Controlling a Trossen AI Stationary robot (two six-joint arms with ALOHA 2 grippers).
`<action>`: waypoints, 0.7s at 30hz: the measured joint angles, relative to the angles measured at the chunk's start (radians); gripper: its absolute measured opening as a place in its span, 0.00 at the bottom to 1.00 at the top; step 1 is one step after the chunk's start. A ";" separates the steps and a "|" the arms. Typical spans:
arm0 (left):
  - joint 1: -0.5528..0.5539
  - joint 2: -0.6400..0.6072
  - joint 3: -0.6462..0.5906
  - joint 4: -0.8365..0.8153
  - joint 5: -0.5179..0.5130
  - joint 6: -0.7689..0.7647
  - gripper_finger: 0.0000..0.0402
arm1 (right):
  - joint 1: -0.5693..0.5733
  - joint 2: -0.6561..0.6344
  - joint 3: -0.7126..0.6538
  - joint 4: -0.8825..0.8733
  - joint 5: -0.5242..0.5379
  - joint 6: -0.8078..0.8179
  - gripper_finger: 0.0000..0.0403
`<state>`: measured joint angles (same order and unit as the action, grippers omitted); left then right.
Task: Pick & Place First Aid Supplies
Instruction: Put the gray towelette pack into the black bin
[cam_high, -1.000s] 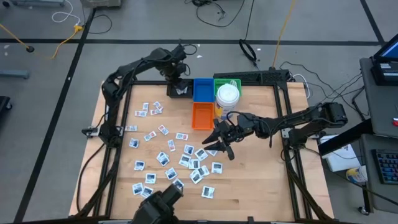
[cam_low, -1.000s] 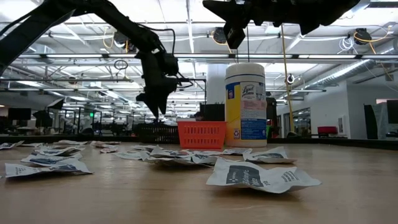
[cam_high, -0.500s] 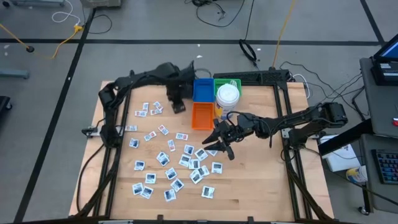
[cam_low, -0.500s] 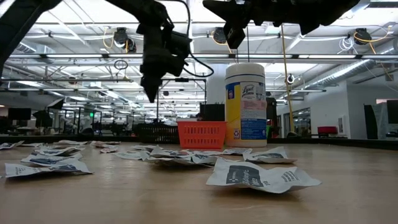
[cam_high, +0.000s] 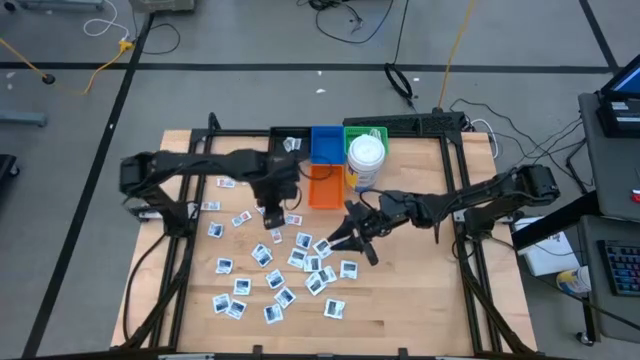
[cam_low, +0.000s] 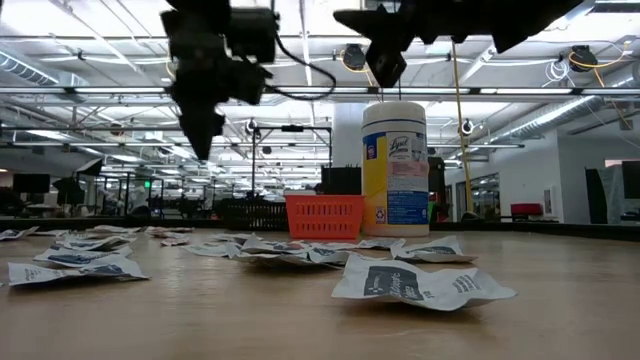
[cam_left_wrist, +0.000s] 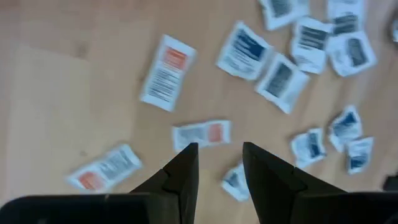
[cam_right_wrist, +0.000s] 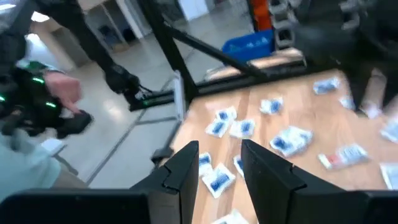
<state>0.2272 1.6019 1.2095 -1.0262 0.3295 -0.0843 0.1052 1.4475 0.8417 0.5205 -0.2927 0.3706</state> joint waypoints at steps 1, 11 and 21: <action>-0.019 -0.027 -0.018 0.022 0.008 -0.023 0.32 | 0.005 0.000 0.000 -0.014 0.006 0.008 0.28; -0.244 -0.283 -0.236 0.495 -0.027 -0.189 0.32 | 0.104 0.000 0.000 -0.119 0.149 -0.018 0.28; -0.428 -0.327 -0.485 1.190 -0.175 -0.240 0.32 | 0.146 0.000 0.000 -0.250 0.244 0.076 0.28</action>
<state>-0.2005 1.2751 0.7250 0.1636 0.1548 -0.3244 0.2516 1.4479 0.8421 0.2700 -0.0492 0.4465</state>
